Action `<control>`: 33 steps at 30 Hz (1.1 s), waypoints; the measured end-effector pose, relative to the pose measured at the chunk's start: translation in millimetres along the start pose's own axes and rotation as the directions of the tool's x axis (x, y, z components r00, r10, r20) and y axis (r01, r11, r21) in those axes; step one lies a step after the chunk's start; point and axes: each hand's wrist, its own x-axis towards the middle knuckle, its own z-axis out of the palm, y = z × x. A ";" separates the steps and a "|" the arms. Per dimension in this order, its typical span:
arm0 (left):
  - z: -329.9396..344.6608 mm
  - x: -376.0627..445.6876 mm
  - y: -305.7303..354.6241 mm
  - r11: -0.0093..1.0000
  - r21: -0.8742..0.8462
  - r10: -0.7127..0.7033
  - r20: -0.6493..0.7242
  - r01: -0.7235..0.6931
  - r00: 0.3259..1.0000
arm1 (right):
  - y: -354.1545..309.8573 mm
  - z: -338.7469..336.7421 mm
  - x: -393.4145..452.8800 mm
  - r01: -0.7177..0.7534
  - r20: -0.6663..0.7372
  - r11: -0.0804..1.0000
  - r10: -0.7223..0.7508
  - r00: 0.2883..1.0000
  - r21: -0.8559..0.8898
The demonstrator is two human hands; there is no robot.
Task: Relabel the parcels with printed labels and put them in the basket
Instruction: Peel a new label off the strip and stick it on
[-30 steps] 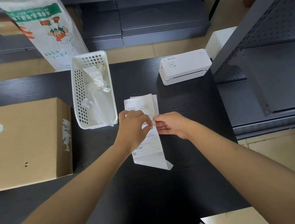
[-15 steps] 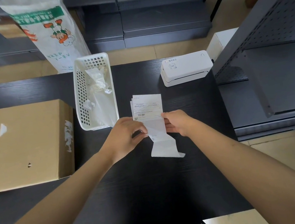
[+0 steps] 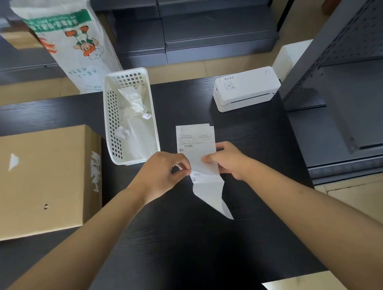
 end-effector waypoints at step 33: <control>-60.8 -38.2 24.7 1.000 -0.007 0.009 0.267 -0.007 0.964 | 17.7 -0.8 -37.2 0.216 -0.275 0.865 -0.366 0.889 -0.452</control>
